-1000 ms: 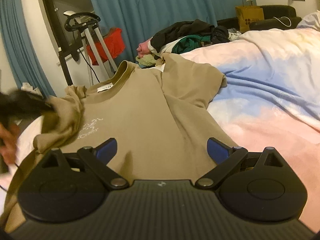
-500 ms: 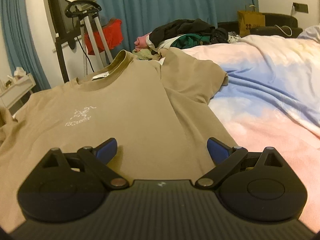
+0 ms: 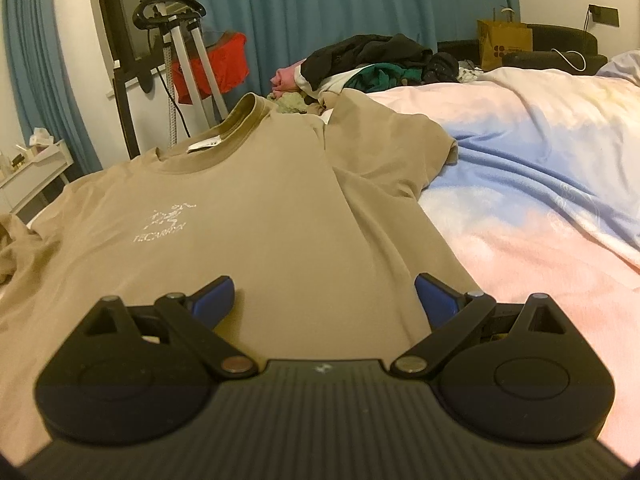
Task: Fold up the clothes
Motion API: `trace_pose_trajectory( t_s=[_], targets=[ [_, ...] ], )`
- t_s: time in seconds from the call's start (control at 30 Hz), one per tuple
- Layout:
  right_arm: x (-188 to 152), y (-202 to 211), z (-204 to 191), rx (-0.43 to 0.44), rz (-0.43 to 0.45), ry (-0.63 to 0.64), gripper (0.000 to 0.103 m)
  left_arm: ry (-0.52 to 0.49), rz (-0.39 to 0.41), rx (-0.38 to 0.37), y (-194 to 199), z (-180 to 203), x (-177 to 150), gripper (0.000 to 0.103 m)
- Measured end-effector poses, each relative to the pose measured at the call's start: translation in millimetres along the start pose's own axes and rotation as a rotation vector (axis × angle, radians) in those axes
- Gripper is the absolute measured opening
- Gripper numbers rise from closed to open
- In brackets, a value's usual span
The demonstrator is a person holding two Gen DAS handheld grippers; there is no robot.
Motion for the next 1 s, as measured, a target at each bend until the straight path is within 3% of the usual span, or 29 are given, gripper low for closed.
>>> trace_pose_trajectory(
  t_s=[0.07,0.17,0.23,0.27,0.3,0.4,0.5,0.63,0.73,0.9,1.0],
  targets=[
    [-0.9,-2.7,0.0,0.000,-0.007,-0.003,0.098,-0.061,-0.028,0.029,-15.7,7.1,-3.4,0.080],
    [-1.6,-8.7,-0.4,0.001,-0.022,-0.009,0.100,-0.270,-0.072,0.050,-21.2,28.7,-18.9,0.071],
    [-1.9,-10.5,-1.8,0.001,-0.024,-0.006,0.100,-0.333,-0.124,0.047,-18.5,33.0,-22.8,0.054],
    [-2.0,-10.9,-1.9,0.003,-0.023,-0.005,0.100,-0.347,-0.145,0.049,-15.4,33.0,-22.8,0.030],
    [-2.3,-11.3,-1.5,0.004,-0.023,-0.006,0.100,-0.347,-0.166,0.050,-12.4,32.1,-21.6,0.010],
    [-2.3,-11.1,0.8,0.011,-0.023,-0.015,0.100,-0.216,-0.159,0.027,6.1,21.5,-6.3,0.009],
    [-2.1,-8.7,2.1,0.013,-0.022,-0.027,0.098,-0.091,-0.059,0.031,34.4,6.6,4.6,0.005],
    [-2.2,-4.6,3.2,0.014,-0.023,-0.038,0.098,0.059,0.035,0.100,57.3,-24.7,23.4,0.007],
    [-2.7,-1.2,4.7,0.018,-0.027,-0.046,0.098,0.119,0.039,0.100,57.9,-42.2,31.1,0.019],
    [-3.7,1.1,5.2,0.022,-0.029,-0.049,0.098,0.181,0.038,-0.055,39.9,-32.1,33.6,0.061],
    [-4.2,-0.9,5.1,0.019,-0.034,-0.045,0.098,0.123,0.063,-0.017,13.3,-10.9,34.0,0.072]
  ],
)
Point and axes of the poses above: each gripper's, at about its wrist camera, not at the fingertips, and y roughly against the way its jaws point, z to its right, x to its top, the point moved 2 cm from there along -y, roughly the way its jaws point, and after that the axes turned 9 degrees about y, right-handed, at the moved point
